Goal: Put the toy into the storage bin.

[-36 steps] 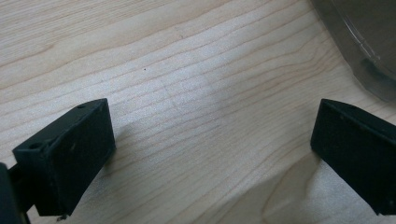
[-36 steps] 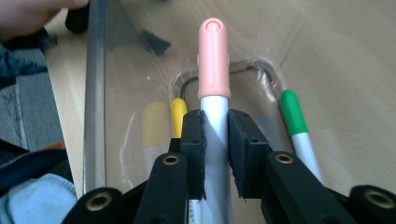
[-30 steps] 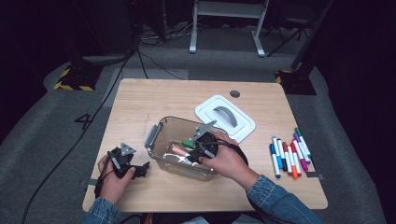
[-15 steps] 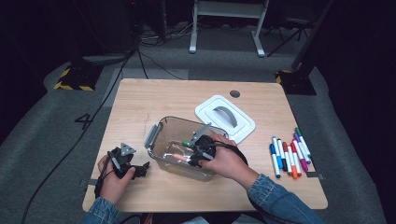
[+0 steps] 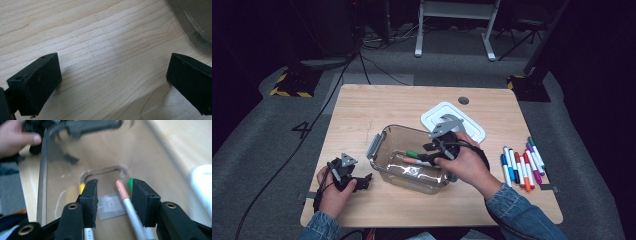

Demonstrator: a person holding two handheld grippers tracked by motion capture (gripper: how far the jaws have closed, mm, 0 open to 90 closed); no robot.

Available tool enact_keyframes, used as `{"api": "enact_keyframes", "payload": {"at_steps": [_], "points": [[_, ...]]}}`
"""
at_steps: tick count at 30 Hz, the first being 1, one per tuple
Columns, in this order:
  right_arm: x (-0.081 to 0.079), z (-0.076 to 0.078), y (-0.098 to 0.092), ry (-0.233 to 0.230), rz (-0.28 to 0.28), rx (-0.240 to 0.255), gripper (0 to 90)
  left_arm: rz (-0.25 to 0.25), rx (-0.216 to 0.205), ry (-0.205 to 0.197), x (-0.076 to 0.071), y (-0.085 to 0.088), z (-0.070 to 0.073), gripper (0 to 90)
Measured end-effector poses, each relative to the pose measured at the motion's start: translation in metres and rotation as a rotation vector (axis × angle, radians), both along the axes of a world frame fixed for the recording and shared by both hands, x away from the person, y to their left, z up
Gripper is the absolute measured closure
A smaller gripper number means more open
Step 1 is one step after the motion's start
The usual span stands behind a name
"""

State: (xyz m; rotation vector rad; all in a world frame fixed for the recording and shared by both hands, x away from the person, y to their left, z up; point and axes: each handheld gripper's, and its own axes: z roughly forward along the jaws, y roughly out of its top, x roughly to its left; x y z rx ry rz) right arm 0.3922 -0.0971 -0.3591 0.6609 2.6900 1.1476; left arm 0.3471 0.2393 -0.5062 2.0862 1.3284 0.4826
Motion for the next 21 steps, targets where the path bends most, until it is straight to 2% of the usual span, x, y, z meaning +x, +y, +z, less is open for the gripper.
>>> {"api": "enact_keyframes", "payload": {"at_steps": [3,4,5,6,8,9,10,11,12,13,14,15,20,21], "points": [[0.002,0.015,-0.023,-0.033,-0.060,0.033,55.9,-0.001,0.001,0.000,0.000,0.000,0.000,0.1],[0.002,0.015,-0.023,-0.033,-0.060,0.033,55.9,-0.001,0.001,0.000,0.000,0.000,0.000,0.0],[0.004,0.020,-0.036,-0.039,-0.089,0.034,56.4,0.000,0.000,0.000,0.000,0.000,0.000,0.0],[0.004,0.020,-0.036,-0.039,-0.089,0.034,56.4,0.000,0.000,0.000,0.000,0.000,0.000,0.1],[0.005,0.024,-0.049,-0.042,-0.124,0.041,55.7,-0.001,0.001,0.000,0.000,0.000,0.000,0.0],[0.006,0.027,-0.063,-0.044,-0.159,0.041,55.8,-0.001,0.001,0.000,0.000,0.000,0.000,0.1],[0.006,0.027,-0.063,-0.044,-0.159,0.041,55.8,-0.001,0.001,0.000,0.000,0.000,0.000,0.0],[0.008,0.029,-0.078,-0.048,-0.197,0.044,55.7,-0.001,0.000,0.000,0.000,0.000,0.000,0.1],[0.008,0.029,-0.078,-0.048,-0.197,0.044,55.7,-0.001,0.001,0.000,0.000,0.000,0.000,0.1],[0.009,0.029,-0.093,-0.045,-0.235,0.040,55.9,-0.001,0.001,0.000,0.000,0.000,0.000,0.0],[0.009,0.029,-0.093,-0.045,-0.235,0.040,55.9,-0.001,0.001,0.000,0.000,0.000,0.000,0.1],[0.010,0.028,-0.107,-0.039,-0.273,0.033,55.9,-0.001,0.000,0.000,0.000,0.000,0.000,0.0],[0.012,0.022,-0.134,-0.025,-0.344,0.020,56.8,-0.005,0.000,0.002,0.001,0.000,0.000,0.0],[0.013,0.018,-0.146,-0.015,-0.377,0.011,57.1,-0.005,0.000,0.002,0.001,0.000,0.000,0.0]]}}
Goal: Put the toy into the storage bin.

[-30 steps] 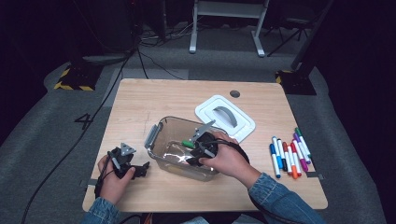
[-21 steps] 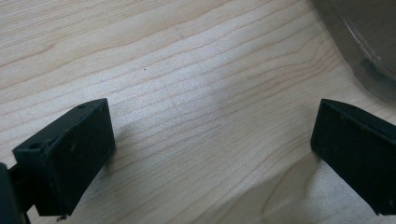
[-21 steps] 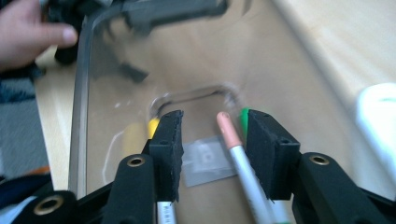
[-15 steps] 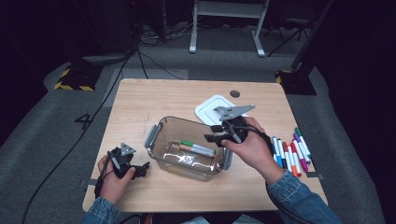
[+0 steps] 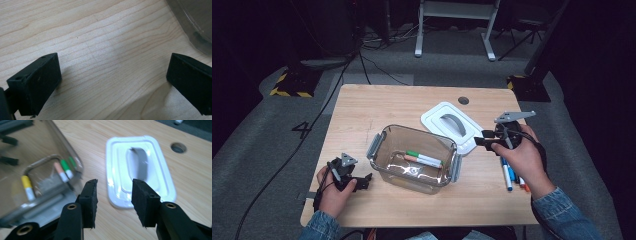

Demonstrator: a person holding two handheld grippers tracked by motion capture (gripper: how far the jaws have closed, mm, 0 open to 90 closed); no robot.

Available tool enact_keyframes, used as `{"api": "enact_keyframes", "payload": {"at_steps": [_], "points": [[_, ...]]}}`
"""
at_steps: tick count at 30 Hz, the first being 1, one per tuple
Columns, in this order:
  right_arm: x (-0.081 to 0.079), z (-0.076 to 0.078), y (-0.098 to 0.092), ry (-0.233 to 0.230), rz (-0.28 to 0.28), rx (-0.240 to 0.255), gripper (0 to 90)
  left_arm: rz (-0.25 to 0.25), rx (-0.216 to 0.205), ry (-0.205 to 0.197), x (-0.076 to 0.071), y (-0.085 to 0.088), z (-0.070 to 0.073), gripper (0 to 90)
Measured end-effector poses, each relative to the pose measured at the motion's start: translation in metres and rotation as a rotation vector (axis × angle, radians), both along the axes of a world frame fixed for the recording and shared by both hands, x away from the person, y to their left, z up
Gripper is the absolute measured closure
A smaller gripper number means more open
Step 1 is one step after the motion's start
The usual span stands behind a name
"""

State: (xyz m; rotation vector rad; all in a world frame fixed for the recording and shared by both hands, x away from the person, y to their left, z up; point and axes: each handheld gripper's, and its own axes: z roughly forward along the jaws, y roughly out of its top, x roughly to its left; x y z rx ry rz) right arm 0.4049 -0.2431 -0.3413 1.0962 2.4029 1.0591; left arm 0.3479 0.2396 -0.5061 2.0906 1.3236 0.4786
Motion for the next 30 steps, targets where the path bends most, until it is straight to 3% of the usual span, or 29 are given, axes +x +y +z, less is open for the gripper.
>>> {"api": "enact_keyframes", "payload": {"at_steps": [7,12,14,15,16,21,25,30], "points": [[0.001,-0.016,-0.037,0.005,-0.115,-0.006,60.4,0.000,0.002,0.000,0.003,0.000,0.000,0.0],[-0.004,-0.039,-0.059,0.062,-0.188,-0.035,62.8,0.001,0.001,0.000,0.004,0.000,0.000,0.0],[-0.009,-0.057,-0.068,0.103,-0.211,-0.062,63.9,0.001,0.001,0.000,0.004,0.000,0.000,0.0],[-0.009,-0.057,-0.068,0.103,-0.211,-0.062,63.9,0.001,0.001,0.000,0.004,0.000,0.000,0.0],[-0.013,-0.069,-0.072,0.140,-0.232,-0.065,64.5,0.001,0.001,0.000,0.004,0.000,0.000,0.0],[-0.021,-0.090,-0.078,0.175,-0.264,-0.091,65.2,0.007,-0.001,0.000,0.005,-0.001,0.000,0.0],[-0.024,-0.109,-0.086,0.204,-0.300,-0.082,66.5,0.017,0.000,0.000,0.008,-0.005,0.000,0.0],[-0.024,-0.118,-0.084,0.224,-0.300,-0.079,68.2,0.015,0.001,-0.001,0.008,-0.005,0.000,0.0]]}}
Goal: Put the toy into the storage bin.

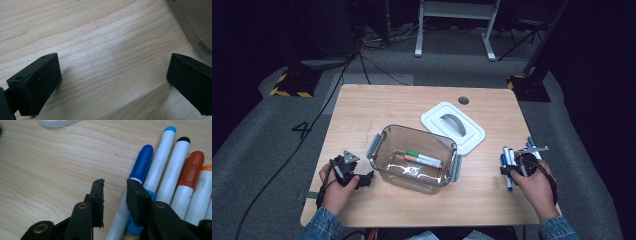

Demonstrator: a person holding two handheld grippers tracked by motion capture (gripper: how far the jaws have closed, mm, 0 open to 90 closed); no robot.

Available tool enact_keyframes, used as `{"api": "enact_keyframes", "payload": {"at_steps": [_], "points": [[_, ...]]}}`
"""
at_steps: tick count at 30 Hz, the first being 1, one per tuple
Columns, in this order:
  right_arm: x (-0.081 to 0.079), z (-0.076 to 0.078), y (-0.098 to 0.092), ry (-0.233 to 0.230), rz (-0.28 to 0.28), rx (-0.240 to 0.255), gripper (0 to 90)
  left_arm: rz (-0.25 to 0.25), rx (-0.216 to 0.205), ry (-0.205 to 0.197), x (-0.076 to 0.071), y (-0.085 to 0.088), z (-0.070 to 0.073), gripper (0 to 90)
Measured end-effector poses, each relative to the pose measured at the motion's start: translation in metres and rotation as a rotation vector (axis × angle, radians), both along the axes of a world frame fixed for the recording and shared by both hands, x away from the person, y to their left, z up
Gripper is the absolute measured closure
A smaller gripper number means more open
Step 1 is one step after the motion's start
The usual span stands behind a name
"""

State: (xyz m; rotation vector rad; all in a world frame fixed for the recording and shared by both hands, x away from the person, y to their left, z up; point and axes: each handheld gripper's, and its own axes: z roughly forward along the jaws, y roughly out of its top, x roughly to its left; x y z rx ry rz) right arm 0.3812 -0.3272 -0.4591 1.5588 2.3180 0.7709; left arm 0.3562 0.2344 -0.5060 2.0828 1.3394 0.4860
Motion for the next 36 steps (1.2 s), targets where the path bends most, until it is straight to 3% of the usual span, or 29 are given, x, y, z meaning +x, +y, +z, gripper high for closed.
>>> {"api": "enact_keyframes", "payload": {"at_steps": [5,10,14,22,25,29,36], "points": [[0.002,-0.004,0.005,0.004,-0.001,0.002,69.2,0.002,-0.001,0.000,0.000,0.000,0.000,0.0],[-0.001,0.003,0.002,-0.041,-0.033,-0.014,68.4,0.003,-0.002,-0.002,0.000,0.000,0.000,0.1],[0.001,0.000,-0.002,-0.019,-0.060,-0.029,68.0,0.003,-0.002,-0.002,0.000,0.000,0.000,0.1],[0.003,-0.012,0.003,0.016,-0.048,-0.034,71.4,0.003,-0.002,-0.002,0.000,0.000,0.000,0.1],[0.004,-0.015,0.006,0.023,-0.054,-0.043,76.9,0.003,-0.002,-0.002,0.000,0.000,0.000,0.1],[0.006,-0.015,0.006,0.029,-0.072,-0.025,77.2,0.003,-0.002,-0.002,0.000,0.000,0.000,0.1],[0.007,0.007,0.007,-0.006,-0.052,0.004,77.2,0.003,-0.002,-0.002,0.000,0.000,0.000,0.1]]}}
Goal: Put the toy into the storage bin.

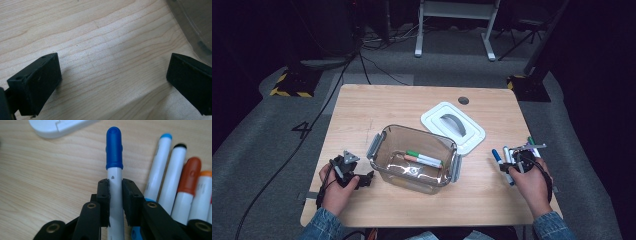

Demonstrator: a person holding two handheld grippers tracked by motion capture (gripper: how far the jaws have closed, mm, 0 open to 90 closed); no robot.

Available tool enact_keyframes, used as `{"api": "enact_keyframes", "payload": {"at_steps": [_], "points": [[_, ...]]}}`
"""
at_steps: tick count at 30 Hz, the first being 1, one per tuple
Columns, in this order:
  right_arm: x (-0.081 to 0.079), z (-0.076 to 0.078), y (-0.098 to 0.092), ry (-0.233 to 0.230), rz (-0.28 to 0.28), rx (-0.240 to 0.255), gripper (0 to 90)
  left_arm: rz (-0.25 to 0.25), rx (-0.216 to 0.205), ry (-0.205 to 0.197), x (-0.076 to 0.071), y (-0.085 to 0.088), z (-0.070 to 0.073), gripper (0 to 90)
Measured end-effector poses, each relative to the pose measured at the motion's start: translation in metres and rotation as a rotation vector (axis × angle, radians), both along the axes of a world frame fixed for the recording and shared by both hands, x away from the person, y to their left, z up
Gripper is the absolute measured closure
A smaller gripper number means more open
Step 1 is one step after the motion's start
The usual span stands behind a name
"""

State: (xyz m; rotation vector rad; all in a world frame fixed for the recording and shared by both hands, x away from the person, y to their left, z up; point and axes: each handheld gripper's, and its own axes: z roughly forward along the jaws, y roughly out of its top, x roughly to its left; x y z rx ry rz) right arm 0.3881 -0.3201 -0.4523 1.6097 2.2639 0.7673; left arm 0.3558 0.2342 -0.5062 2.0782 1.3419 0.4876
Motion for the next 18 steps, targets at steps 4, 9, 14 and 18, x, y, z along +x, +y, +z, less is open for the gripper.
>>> {"api": "enact_keyframes", "payload": {"at_steps": [4,9,14,18], "points": [[0.002,0.021,0.005,-0.025,0.032,0.044,77.2,-0.016,0.004,0.000,0.001,0.001,0.000,0.0],[0.005,0.036,0.011,-0.055,0.066,0.056,77.2,-0.017,0.004,0.000,0.001,0.001,0.000,0.0],[0.008,0.060,0.028,-0.093,0.132,0.064,77.2,-0.017,0.004,0.000,0.001,0.001,0.000,0.0],[0.010,0.074,0.039,-0.109,0.167,0.070,77.1,-0.017,0.003,0.000,0.001,0.001,0.000,0.0]]}}
